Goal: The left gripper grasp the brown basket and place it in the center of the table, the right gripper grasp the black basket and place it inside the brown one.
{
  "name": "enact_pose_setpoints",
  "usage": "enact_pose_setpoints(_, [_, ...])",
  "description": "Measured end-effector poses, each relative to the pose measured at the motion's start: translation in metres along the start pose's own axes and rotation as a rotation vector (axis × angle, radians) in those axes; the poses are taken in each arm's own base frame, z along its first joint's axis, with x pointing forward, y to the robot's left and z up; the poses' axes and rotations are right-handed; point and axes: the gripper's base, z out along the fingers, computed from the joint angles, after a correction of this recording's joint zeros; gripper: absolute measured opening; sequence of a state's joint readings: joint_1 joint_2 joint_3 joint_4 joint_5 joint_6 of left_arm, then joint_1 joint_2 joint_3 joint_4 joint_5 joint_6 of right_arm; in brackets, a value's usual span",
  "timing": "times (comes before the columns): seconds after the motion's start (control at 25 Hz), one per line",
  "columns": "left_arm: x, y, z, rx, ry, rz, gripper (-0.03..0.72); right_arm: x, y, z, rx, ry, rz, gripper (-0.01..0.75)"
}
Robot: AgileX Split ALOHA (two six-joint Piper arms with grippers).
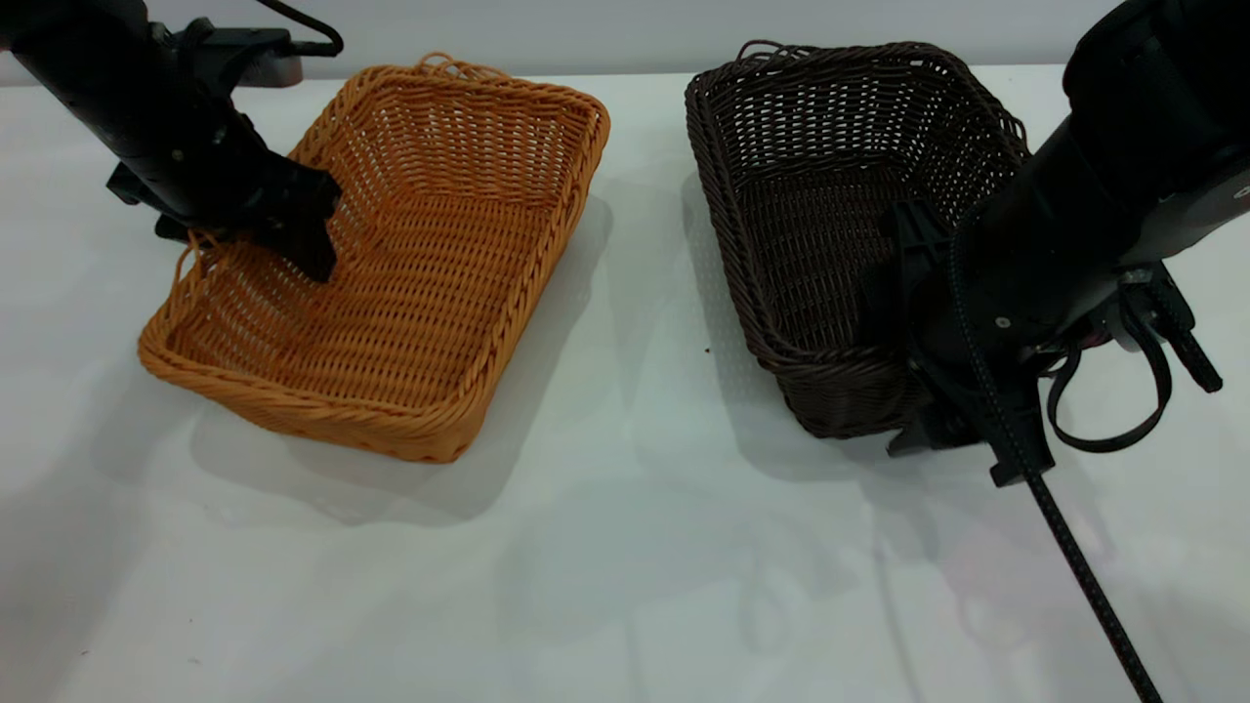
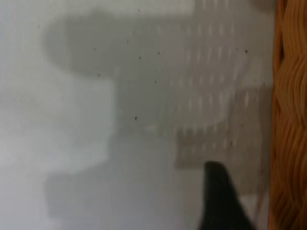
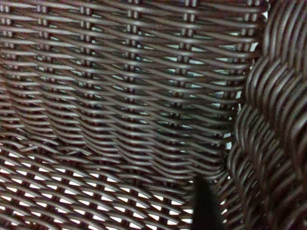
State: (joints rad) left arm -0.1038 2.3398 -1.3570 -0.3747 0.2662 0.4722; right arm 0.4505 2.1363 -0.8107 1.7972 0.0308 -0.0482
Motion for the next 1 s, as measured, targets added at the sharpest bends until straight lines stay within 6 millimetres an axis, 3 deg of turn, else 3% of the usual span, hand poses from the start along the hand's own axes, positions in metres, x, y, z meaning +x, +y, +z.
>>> enact_pose_setpoints(0.16, [0.000, -0.001, 0.000, 0.000, -0.002, 0.001, 0.153, 0.000, 0.000, 0.000, 0.000, -0.003, 0.006, 0.142])
enact_pose_setpoints(0.24, [0.000, -0.001, 0.000, 0.001, -0.002, 0.004, 0.101, -0.002, 0.001, -0.001, -0.004, -0.012, 0.008, 0.092])
enact_pose_setpoints(0.36, [-0.001, -0.002, 0.000, 0.000, -0.008, 0.032, 0.090, 0.001, 0.006, -0.009, -0.031, 0.008, -0.010, 0.090])
enact_pose_setpoints(0.48, [-0.004, -0.006, 0.000, -0.005, -0.032, 0.159, 0.091, -0.007, 0.020, -0.030, -0.106, -0.002, -0.052, 0.090])
enact_pose_setpoints(0.64, [-0.010, -0.026, 0.001, -0.010, -0.061, 0.458, 0.095, -0.045, 0.045, -0.073, -0.252, -0.040, -0.168, 0.090])
enact_pose_setpoints(0.84, [-0.018, -0.078, 0.004, -0.027, -0.128, 0.893, 0.096, -0.097, 0.068, -0.119, -0.423, 0.016, -0.385, 0.090])
enact_pose_setpoints(1.0, [-0.023, -0.121, 0.003, -0.006, -0.156, 1.174, 0.096, -0.112, 0.075, -0.141, -0.494, 0.171, -0.521, 0.090])
